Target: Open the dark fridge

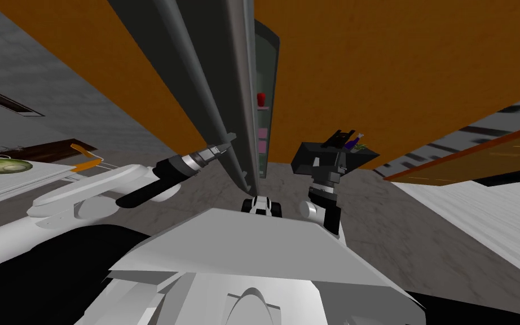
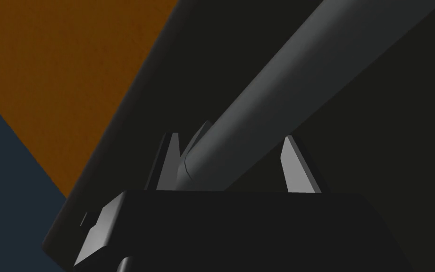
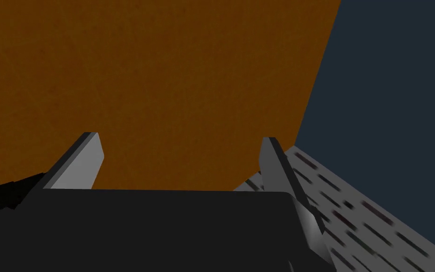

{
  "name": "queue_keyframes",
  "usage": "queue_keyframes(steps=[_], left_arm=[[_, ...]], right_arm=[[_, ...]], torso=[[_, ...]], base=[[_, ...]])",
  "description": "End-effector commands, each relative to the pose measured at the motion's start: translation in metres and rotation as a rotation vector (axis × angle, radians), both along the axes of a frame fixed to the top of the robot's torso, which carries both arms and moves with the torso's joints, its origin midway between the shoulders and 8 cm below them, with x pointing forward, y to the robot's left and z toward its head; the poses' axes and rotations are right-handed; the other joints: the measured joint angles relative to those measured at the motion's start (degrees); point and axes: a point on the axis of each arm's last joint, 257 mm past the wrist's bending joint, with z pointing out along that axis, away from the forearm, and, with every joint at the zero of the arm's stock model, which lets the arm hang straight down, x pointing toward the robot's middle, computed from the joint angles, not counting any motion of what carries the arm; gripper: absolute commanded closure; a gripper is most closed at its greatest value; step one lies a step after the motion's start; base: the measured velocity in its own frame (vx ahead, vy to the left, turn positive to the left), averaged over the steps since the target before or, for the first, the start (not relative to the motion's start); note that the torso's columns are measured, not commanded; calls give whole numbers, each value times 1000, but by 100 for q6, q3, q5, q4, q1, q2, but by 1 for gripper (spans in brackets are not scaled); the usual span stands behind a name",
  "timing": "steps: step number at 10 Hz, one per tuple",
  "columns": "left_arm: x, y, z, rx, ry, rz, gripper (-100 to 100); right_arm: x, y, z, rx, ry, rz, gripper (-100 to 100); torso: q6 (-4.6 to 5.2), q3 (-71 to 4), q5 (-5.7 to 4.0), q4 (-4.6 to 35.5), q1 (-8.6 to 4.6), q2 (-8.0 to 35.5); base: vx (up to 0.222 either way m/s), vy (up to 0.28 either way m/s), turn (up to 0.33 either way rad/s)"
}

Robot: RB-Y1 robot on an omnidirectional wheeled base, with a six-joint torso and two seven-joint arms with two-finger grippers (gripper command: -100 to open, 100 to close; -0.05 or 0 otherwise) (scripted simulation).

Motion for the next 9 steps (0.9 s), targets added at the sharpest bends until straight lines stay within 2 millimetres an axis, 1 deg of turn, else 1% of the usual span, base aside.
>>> queue_keyframes(steps=[1,3,4,6,7,8,9], left_arm=[[-6,-11,2,-5,-1,-54,100],[-14,-24,2,-9,2,-115,100],[-14,-24,2,-9,2,-115,100],[-23,-36,2,-12,5,-176,100],[-28,-42,2,-14,6,-206,100],[-28,-42,2,-14,6,-206,100],[-25,-40,4,-3,-5,-195,100]], right_arm=[[0,0,0,0,0,0,0],[0,0,0,0,0,0,0],[0,0,0,0,0,0,0],[0,0,0,0,0,0,0],[0,0,0,0,0,0,0],[0,0,0,0,0,0,0],[0,0,0,0,0,0,0]], torso=[[4,-15,-8,-2,-8,-10],[4,-8,2,2,23,1],[3,-18,0,3,13,-10],[8,-22,-14,-6,-27,-13],[4,-5,-10,-5,-14,5],[12,12,-10,-4,-32,25],[0,29,-9,-8,-50,36]], base=[[-165,260,-89],[-165,301,-100],[-132,211,-16],[-174,229,-87],[-189,241,-128],[-149,177,-76],[-64,73,-19]])
